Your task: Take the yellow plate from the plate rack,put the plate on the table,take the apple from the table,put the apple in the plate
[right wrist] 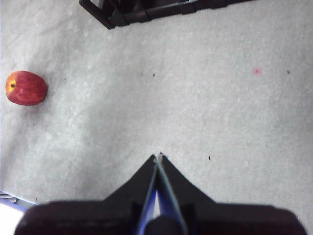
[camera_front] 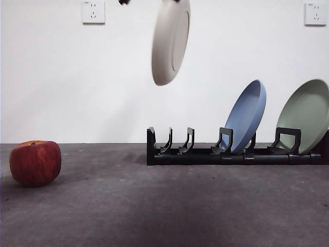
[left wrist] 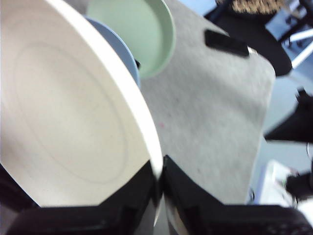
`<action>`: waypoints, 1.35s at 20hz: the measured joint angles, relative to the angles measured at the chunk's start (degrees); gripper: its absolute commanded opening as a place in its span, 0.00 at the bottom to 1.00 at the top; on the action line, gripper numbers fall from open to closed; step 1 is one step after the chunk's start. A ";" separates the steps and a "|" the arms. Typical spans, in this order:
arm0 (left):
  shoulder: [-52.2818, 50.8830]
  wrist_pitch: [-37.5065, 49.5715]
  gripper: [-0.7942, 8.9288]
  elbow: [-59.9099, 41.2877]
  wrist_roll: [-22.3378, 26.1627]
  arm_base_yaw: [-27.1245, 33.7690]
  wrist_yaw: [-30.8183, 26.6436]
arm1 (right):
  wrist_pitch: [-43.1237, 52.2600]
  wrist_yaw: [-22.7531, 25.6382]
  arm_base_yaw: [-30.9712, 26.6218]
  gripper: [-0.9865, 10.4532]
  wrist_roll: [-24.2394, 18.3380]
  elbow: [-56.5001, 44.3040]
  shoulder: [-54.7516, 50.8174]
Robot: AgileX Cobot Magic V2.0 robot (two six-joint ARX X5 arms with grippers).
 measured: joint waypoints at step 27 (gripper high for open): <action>-21.66 14.03 0.07 -65.88 0.96 -37.55 -46.71 | -2.97 -0.07 0.00 0.09 0.00 0.00 0.00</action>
